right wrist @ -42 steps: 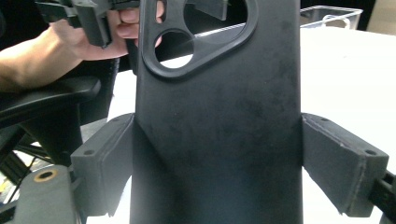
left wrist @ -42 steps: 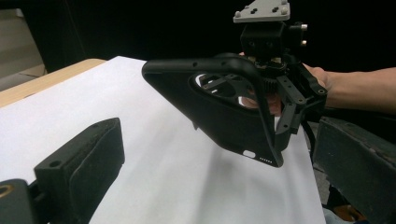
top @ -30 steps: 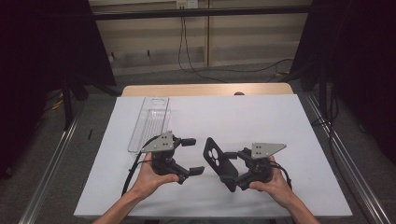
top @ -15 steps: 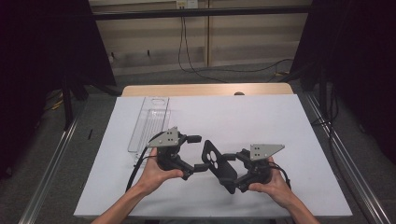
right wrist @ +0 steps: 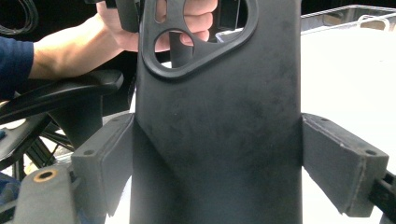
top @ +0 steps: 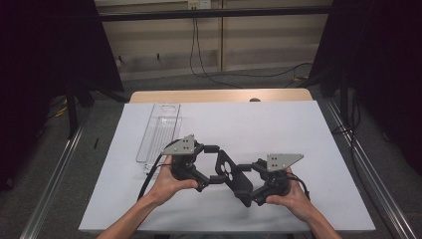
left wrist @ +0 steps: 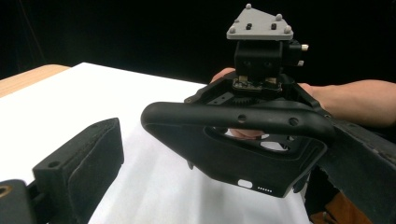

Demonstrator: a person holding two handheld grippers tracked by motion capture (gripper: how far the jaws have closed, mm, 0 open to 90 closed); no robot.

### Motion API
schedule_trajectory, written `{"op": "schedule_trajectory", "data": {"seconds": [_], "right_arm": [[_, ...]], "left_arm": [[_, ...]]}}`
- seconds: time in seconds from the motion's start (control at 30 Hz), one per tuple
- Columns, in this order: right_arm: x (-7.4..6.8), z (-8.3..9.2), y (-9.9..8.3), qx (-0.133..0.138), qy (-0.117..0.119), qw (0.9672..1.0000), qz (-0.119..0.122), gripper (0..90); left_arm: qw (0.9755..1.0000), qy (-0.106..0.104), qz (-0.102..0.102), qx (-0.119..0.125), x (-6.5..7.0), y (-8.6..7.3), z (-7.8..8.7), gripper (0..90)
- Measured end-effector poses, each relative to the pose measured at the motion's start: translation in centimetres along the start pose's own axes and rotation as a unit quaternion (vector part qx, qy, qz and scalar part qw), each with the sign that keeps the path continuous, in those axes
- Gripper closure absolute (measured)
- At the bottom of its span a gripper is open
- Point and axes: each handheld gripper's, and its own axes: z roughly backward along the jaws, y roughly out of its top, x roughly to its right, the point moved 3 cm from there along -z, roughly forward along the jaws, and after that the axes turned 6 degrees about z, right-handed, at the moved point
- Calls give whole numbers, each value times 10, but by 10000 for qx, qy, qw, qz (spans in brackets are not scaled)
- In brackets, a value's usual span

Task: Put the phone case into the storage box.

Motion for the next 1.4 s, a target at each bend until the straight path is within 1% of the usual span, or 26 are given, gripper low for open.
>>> {"op": "schedule_trajectory", "data": {"seconds": [0.07,0.27,0.43,0.53,0.57,0.67,0.77,0.83,1.0,1.03,1.17,1.4], "right_arm": [[0,0,0,10,52,10000,-5,140],[-2,-1,0,-36,148,9999,41,140],[-4,-1,0,-32,217,9998,36,140],[-4,-1,0,-32,241,9997,28,140],[-4,-1,0,-1,254,9997,9,140],[-4,-1,0,16,265,9996,-1,140],[-4,-1,0,25,284,9996,-6,140],[-4,-1,0,26,306,9995,3,140],[-5,-2,-1,-24,313,9995,42,140],[-5,-2,-1,-28,333,9994,31,140],[-5,-4,-2,-110,291,9995,64,141],[-4,-4,-2,-148,241,9996,97,141]], "left_arm": [[10000,-83,15,8,1,0,-1,13],[9995,-317,-53,0,2,0,-4,26],[9991,-402,-127,17,3,0,-3,50],[9985,-516,-158,5,4,-1,-2,71],[9983,-545,-198,-18,4,-1,-2,93],[9981,-579,-225,-22,4,-1,-1,90],[9978,-625,-199,20,3,-1,-1,94],[9976,-672,-170,20,3,-1,0,99],[9974,-702,-153,-9,3,-2,-1,107],[9976,-686,-133,8,4,-2,-1,109],[9975,-699,-69,8,3,-2,-3,117],[9976,-690,-63,-44,1,-2,-2,128]]}}
